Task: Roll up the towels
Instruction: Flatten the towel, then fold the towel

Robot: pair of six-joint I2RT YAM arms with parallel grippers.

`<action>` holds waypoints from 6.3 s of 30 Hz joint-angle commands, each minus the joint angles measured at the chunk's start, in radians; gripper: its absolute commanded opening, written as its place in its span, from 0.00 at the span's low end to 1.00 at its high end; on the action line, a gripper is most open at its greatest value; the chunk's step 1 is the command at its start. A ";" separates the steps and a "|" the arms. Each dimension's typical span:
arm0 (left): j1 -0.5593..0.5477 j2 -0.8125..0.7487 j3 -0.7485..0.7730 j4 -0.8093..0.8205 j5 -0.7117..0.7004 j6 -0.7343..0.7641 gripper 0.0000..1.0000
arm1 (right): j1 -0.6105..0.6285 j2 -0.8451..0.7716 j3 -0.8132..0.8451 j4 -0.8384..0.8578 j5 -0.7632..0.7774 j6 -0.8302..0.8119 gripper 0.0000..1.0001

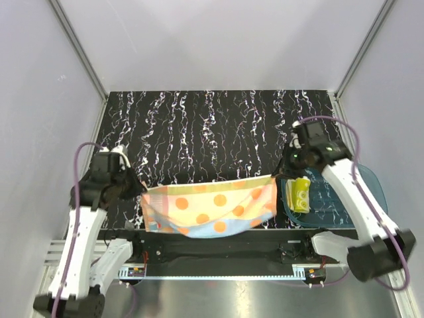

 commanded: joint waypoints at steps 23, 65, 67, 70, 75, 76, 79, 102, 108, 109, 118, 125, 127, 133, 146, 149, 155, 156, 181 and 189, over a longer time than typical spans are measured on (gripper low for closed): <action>0.058 1.221 0.590 0.303 -0.178 0.007 0.02 | -0.108 1.059 0.675 0.207 0.024 -0.057 0.07; 0.123 0.237 -0.275 0.395 -0.188 -0.287 0.97 | -0.122 0.156 0.046 0.440 0.021 -0.037 0.76; 0.109 0.251 -0.287 0.407 -0.190 -0.312 0.96 | -0.124 0.167 0.052 0.417 0.027 -0.037 0.75; 0.093 0.286 -0.316 0.418 -0.208 -0.361 0.93 | -0.124 0.185 0.065 0.383 0.043 -0.059 0.75; 0.038 0.330 -0.355 0.437 -0.244 -0.435 0.91 | -0.124 0.184 0.031 0.401 0.066 -0.063 0.75; 0.026 0.344 -0.359 0.439 -0.254 -0.444 0.91 | -0.124 0.184 0.028 0.403 0.069 -0.065 0.75; -0.015 0.381 -0.376 0.459 -0.276 -0.472 0.91 | -0.124 0.198 0.028 0.401 0.084 -0.068 0.75; -0.056 0.482 -0.399 0.597 -0.331 -0.469 0.55 | -0.124 0.207 0.020 0.397 0.081 -0.086 0.76; -0.057 0.475 -0.395 0.606 -0.330 -0.459 0.35 | -0.124 0.208 0.017 0.392 0.076 -0.082 0.77; -0.056 0.472 -0.392 0.606 -0.328 -0.459 0.31 | -0.124 0.210 0.016 0.392 0.075 -0.080 0.76; -0.011 0.442 -0.353 0.559 -0.356 -0.441 0.00 | -0.124 0.214 -0.020 0.377 0.069 -0.050 0.76; 0.115 0.426 -0.326 0.531 -0.342 -0.367 0.00 | -0.067 0.242 -0.167 0.372 0.058 -0.017 0.78; 0.135 0.419 -0.324 0.527 -0.345 -0.363 0.00 | -0.036 0.245 -0.211 0.374 0.075 0.001 0.78; 0.219 0.415 -0.346 0.536 -0.313 -0.331 0.00 | 0.114 0.254 -0.274 0.418 0.092 0.078 0.77; 0.234 0.390 -0.390 0.559 -0.259 -0.334 0.00 | 0.229 0.340 -0.346 0.452 0.121 0.173 0.50; 0.236 0.395 -0.392 0.563 -0.250 -0.330 0.00 | 0.260 0.366 -0.356 0.467 0.132 0.194 0.48; 0.233 0.392 -0.395 0.565 -0.244 -0.330 0.00 | 0.283 0.414 -0.363 0.495 0.145 0.202 0.44; 0.234 0.390 -0.395 0.565 -0.244 -0.330 0.00 | 0.283 0.421 -0.362 0.498 0.144 0.202 0.43; 0.173 0.303 -0.329 0.462 -0.061 -0.301 0.01 | 0.284 0.268 -0.285 0.323 0.263 0.144 0.00; 0.159 0.188 -0.206 0.232 0.006 -0.234 0.04 | 0.284 0.175 -0.239 0.225 0.262 0.142 0.00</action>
